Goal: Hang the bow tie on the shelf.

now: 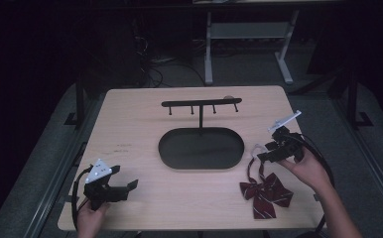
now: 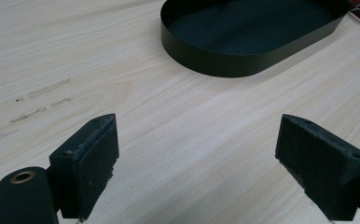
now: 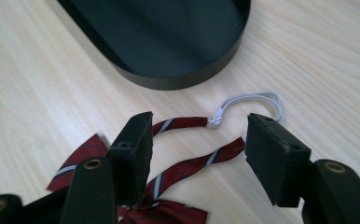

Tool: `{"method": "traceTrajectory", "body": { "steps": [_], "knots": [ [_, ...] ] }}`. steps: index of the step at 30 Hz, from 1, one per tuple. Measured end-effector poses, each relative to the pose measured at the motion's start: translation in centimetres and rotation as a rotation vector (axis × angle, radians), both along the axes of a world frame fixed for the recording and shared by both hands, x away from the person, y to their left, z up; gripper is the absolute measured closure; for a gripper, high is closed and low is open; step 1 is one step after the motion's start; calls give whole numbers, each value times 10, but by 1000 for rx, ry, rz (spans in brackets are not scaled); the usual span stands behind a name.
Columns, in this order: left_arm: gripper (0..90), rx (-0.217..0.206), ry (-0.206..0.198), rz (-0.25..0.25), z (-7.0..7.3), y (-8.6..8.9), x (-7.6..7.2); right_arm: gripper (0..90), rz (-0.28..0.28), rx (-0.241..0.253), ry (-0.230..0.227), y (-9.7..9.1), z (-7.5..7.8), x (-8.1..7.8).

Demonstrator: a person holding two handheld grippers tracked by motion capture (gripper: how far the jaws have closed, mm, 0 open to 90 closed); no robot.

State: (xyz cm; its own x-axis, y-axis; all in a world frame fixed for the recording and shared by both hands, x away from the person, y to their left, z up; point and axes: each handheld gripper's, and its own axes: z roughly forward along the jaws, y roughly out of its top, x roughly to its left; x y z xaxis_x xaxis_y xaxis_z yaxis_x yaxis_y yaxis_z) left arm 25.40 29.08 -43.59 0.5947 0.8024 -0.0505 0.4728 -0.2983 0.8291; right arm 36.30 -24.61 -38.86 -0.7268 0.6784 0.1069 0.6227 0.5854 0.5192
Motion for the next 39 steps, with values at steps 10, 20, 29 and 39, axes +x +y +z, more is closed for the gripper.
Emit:
{"method": "traceTrajectory", "body": {
  "steps": [10,20,29,39],
  "knots": [
    [131,-3,0,1,0,0,0,474,-75,-58,71,-3,-16,22],
    [131,-2,0,-2,0,0,0,502,-132,-105,101,-3,-25,43],
    [131,-1,-1,-6,0,0,0,516,-173,-143,152,-3,-39,55],
    [131,0,-2,-8,0,0,0,544,-171,-166,189,0,-51,58]
  ]
}}
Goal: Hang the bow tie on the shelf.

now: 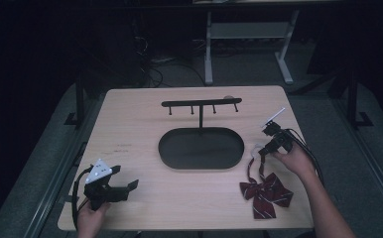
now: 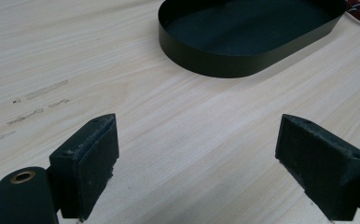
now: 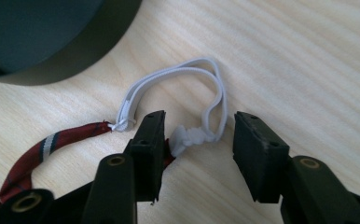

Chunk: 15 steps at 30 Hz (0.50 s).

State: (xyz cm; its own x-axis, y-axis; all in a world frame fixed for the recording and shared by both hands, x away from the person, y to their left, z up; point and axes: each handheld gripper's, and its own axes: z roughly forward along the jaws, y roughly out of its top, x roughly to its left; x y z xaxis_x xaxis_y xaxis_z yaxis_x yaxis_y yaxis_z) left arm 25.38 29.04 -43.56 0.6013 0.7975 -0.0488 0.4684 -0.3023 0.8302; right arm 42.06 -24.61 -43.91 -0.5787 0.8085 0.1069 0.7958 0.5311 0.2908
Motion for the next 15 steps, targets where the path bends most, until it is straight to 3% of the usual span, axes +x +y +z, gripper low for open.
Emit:
{"method": "traceTrajectory", "body": {
  "steps": [4,7,15],
  "knots": [
    [131,-3,2,3,0,0,0,596,11,-19,-1,2,-1,-1],
    [131,3,4,-2,0,0,0,666,30,-70,-11,5,-2,-4],
    [131,-1,1,0,0,0,0,719,34,-95,-23,7,-3,-6]
  ]
}}
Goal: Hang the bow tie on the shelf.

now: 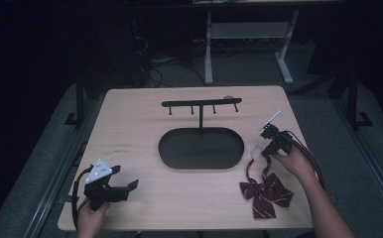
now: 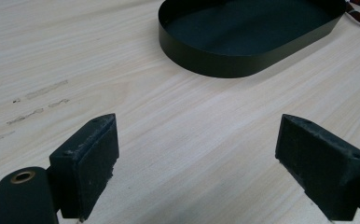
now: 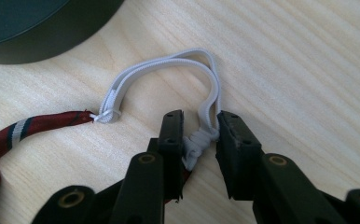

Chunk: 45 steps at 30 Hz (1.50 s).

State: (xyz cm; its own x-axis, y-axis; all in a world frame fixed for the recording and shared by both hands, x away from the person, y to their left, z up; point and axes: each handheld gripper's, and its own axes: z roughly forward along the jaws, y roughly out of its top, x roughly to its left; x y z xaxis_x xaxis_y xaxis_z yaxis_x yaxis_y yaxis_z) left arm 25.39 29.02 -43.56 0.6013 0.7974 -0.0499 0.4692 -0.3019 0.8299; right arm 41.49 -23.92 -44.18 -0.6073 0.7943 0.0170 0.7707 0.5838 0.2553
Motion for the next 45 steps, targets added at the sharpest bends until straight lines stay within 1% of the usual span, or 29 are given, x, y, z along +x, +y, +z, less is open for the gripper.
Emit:
{"method": "traceTrajectory", "body": {
  "steps": [2,3,5,8,10,13,14,18,19,20,22,24,27,28,29,30,34,39,41,42,45],
  "knots": [
    [131,2,0,-1,0,0,0,734,3,-5,-1,0,0,0],
    [131,0,-1,0,0,0,0,788,10,-20,-5,1,1,-1],
    [131,-1,-1,-1,0,0,0,803,15,-36,-14,1,1,-2],
    [131,3,-1,-2,0,0,0,818,15,-33,-11,0,1,-2],
    [131,1,-1,-1,0,0,0,825,20,-16,-15,-1,5,-4],
    [131,4,3,0,0,0,0,828,31,7,-38,-2,13,-8],
    [131,2,1,1,0,-1,0,829,34,18,-39,-2,16,-10],
    [131,1,1,1,0,-1,0,827,71,45,-46,-2,24,-18],
    [131,1,1,1,0,-1,0,827,71,45,-46,-2,24,-18],
    [131,2,2,1,0,-1,0,827,97,73,-59,-4,28,-22],
    [131,4,2,-1,0,-1,0,825,104,84,-57,-4,30,-25],
    [131,5,5,-2,-1,-1,0,825,119,107,-50,-5,32,-28],
    [131,4,5,-1,-1,-1,0,825,127,116,-52,-6,35,-31],
    [131,4,7,-1,-1,-1,0,824,135,134,-54,-6,38,-33],
    [131,4,7,-1,-1,-1,0,824,135,134,-54,-6,38,-33],
    [131,4,6,-1,-1,-2,0,825,151,145,-55,-6,40,-36],
    [131,3,7,1,-1,-2,0,825,174,162,-65,-5,46,-41],
    [131,3,5,2,-1,-1,0,825,195,186,-74,-3,53,-45],
    [130,4,4,3,-1,-1,0,826,209,192,-94,-1,60,-49],
    [131,4,4,3,-1,-1,0,826,209,192,-94,-1,60,-49],
    [131,5,3,3,-1,-1,0,827,227,198,-107,1,67,-53]
  ]
}}
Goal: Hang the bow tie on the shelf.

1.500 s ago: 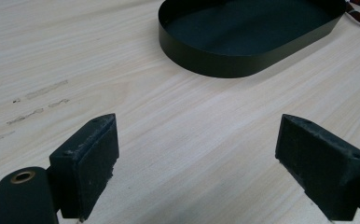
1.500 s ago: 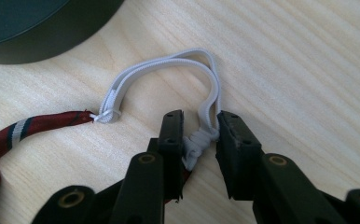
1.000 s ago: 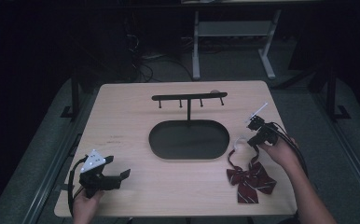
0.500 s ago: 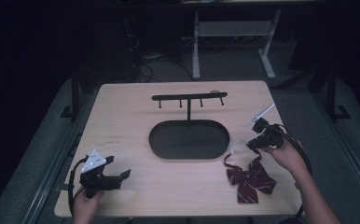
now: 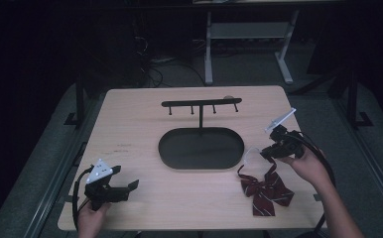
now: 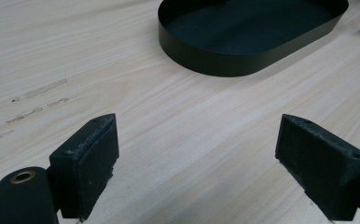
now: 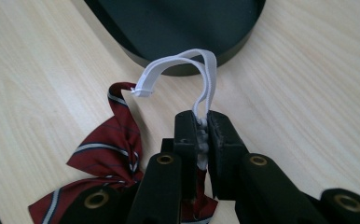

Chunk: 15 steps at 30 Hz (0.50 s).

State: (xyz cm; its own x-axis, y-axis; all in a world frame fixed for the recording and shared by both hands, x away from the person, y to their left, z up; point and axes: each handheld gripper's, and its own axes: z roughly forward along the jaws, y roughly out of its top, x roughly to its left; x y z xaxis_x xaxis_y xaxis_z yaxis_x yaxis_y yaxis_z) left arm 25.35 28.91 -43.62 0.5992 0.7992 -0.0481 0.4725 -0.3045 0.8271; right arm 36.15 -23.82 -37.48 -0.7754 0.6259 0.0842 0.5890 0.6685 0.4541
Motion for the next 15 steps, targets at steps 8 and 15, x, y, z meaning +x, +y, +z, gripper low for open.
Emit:
{"method": "traceTrajectory", "body": {
  "steps": [8,15],
  "knots": [
    [131,0,3,-1,0,-1,0,828,33,13,-36,6,20,-9],
    [131,-2,3,0,-1,-1,0,828,59,27,-49,11,32,-14]
  ]
}}
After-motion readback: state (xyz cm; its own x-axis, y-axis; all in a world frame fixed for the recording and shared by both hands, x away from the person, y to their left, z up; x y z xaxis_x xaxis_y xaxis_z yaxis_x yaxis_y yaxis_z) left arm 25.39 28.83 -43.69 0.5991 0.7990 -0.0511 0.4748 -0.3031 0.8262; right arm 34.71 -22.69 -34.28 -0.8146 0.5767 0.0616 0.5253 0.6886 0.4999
